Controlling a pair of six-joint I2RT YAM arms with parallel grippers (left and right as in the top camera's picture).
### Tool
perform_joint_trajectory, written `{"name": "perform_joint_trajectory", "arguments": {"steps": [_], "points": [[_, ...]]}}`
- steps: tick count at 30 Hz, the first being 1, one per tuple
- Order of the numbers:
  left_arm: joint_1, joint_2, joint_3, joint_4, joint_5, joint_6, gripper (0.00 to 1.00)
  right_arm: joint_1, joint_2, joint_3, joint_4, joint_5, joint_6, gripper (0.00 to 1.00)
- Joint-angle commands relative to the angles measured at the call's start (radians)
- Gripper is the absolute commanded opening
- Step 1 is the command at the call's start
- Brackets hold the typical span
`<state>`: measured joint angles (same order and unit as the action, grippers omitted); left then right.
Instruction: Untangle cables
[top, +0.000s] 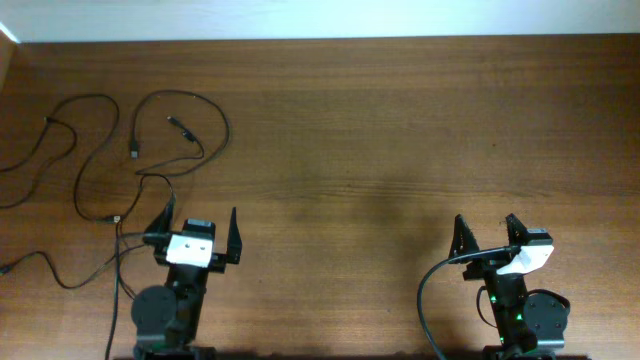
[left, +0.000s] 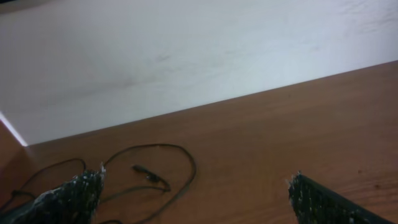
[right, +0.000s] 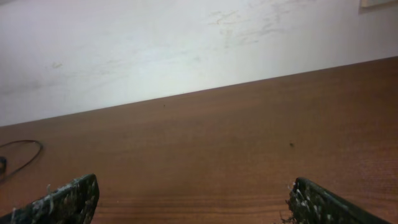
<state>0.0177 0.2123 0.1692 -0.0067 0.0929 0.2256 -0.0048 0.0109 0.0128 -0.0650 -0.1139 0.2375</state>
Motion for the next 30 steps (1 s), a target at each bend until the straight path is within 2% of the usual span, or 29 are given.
{"name": "perform_joint_trajectory", "arguments": {"steps": [1, 8, 13, 30], "points": [[-0.004, -0.087, -0.059, 0.006, -0.054, 0.019, 0.99, 0.007, -0.007, -0.007, -0.002, -0.009, 0.005, 0.99], [-0.003, -0.208, -0.158, 0.006, -0.067, 0.019, 0.99, 0.007, -0.007, -0.007, -0.001, -0.009, 0.005, 0.99], [-0.003, -0.207, -0.160, -0.076, -0.063, 0.006, 0.99, 0.007, -0.007, -0.007, -0.002, -0.009, 0.005, 0.99], [-0.003, -0.206, -0.160, -0.075, -0.064, -0.008, 0.99, 0.007, -0.007, -0.007, -0.001, -0.009, 0.005, 0.99]]}}
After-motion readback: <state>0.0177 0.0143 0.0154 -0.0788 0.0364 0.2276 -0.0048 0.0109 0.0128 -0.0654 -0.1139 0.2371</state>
